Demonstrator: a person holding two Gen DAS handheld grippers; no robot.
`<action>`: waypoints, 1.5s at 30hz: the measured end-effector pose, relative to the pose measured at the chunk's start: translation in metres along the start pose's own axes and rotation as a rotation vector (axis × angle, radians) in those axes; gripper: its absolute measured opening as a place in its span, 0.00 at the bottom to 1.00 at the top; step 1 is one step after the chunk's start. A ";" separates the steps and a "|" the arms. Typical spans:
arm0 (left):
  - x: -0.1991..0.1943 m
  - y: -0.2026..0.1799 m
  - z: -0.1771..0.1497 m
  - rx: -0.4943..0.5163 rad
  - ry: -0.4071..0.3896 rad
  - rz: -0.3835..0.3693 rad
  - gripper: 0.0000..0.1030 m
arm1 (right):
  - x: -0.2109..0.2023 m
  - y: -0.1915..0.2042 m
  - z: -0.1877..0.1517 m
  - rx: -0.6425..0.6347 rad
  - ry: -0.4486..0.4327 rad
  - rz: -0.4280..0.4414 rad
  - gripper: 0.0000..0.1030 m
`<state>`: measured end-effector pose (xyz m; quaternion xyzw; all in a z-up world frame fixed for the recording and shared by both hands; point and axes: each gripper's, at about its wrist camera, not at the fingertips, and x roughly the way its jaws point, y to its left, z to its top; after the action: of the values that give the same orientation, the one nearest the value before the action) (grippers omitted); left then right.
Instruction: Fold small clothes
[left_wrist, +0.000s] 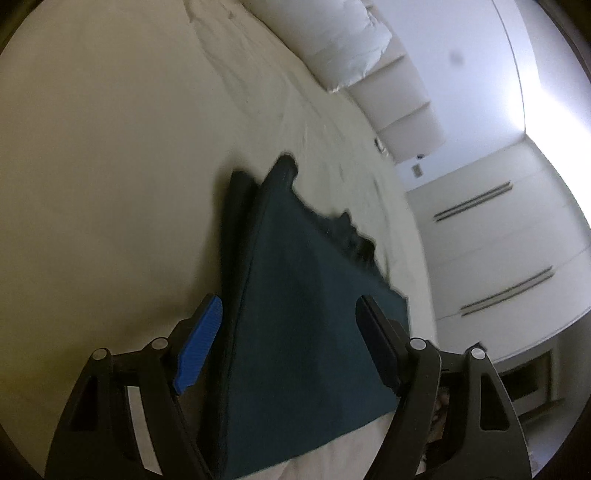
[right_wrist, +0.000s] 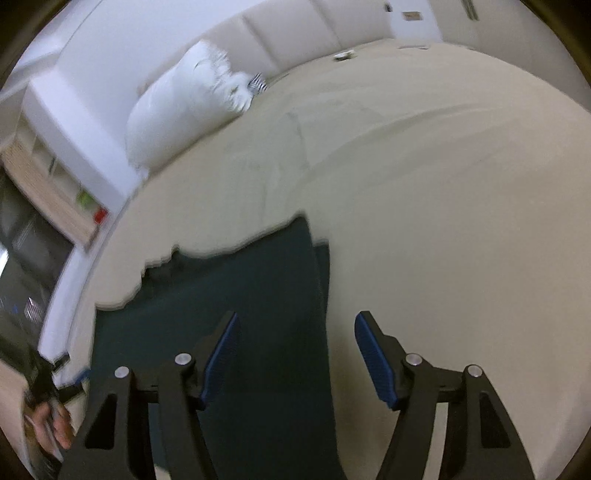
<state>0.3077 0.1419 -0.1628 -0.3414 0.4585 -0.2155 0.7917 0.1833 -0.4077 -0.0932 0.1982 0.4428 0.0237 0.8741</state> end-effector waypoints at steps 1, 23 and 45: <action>0.001 -0.001 -0.005 0.015 0.004 0.018 0.72 | 0.001 0.002 -0.004 -0.016 0.010 -0.001 0.63; -0.012 -0.012 -0.076 0.150 0.011 0.167 0.29 | -0.010 0.007 -0.051 -0.059 0.047 -0.008 0.44; -0.028 -0.024 -0.095 0.237 -0.003 0.230 0.09 | -0.024 0.010 -0.052 -0.036 0.026 0.002 0.10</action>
<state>0.2106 0.1110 -0.1619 -0.1913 0.4648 -0.1753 0.8466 0.1289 -0.3871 -0.0986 0.1827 0.4533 0.0349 0.8717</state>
